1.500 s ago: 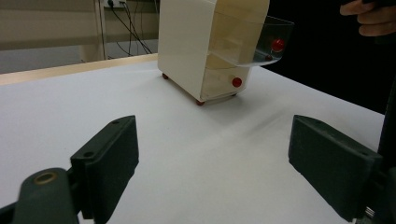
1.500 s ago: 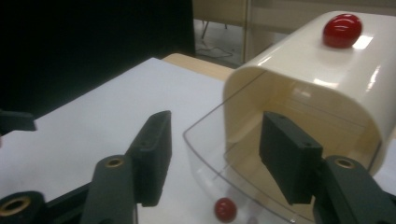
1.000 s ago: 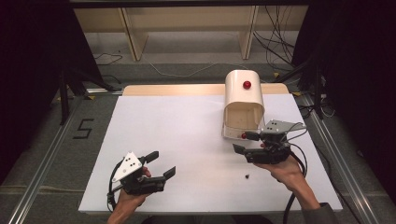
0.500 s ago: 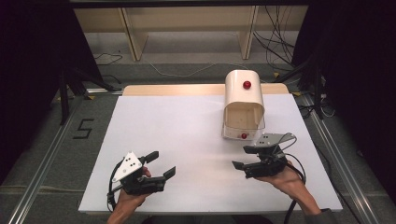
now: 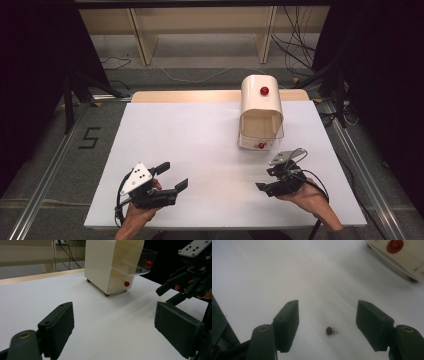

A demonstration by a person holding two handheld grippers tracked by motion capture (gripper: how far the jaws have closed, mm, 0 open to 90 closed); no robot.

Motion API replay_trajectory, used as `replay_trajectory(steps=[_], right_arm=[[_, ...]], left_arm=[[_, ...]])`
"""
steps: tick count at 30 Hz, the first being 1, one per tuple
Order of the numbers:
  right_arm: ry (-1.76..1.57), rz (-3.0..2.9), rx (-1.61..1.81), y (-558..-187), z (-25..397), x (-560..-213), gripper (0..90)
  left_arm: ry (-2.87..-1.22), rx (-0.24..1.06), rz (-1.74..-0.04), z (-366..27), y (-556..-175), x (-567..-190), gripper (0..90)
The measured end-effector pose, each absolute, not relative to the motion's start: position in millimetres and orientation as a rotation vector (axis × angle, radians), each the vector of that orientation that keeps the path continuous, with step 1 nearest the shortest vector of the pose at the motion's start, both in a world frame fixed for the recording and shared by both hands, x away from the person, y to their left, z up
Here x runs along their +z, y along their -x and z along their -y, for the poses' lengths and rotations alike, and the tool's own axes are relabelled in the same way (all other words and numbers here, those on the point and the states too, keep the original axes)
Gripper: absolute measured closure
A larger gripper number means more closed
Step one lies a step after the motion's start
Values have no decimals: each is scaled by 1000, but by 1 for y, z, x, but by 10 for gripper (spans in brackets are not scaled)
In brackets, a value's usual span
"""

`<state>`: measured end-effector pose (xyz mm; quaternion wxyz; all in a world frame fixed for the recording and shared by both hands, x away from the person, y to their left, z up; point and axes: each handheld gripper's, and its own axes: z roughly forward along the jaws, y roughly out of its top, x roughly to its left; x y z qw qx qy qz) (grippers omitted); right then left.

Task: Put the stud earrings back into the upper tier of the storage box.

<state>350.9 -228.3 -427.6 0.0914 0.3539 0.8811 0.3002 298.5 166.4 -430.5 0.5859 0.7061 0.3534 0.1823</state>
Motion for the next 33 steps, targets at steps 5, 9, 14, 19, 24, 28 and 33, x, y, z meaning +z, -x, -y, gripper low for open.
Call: replay_trajectory(steps=[5,9,14,19,24,28,33], right_arm=[[-1086,-2624,845,-354,229,-435,384],[-1118,-2633,803,-356,230,-442,395],[-1143,-2640,769,-359,231,-448,418],[-1144,-2657,737,-360,230,-453,444],[-1132,-2683,701,-359,228,-457,478],[-1136,-2699,690,-359,225,-458,527],[-1130,-2715,664,-358,223,-461,567]], left_arm=[[-1646,425,-824,-166,-299,-431,159],[-1647,425,-824,-166,-299,-430,159],[-1647,425,-825,-166,-299,-431,159],[-1646,425,-824,-166,-299,-430,159],[-1647,425,-824,-166,-299,-431,159],[-1646,425,-824,-166,-299,-431,159],[-1647,426,-823,-166,-299,-430,159]])
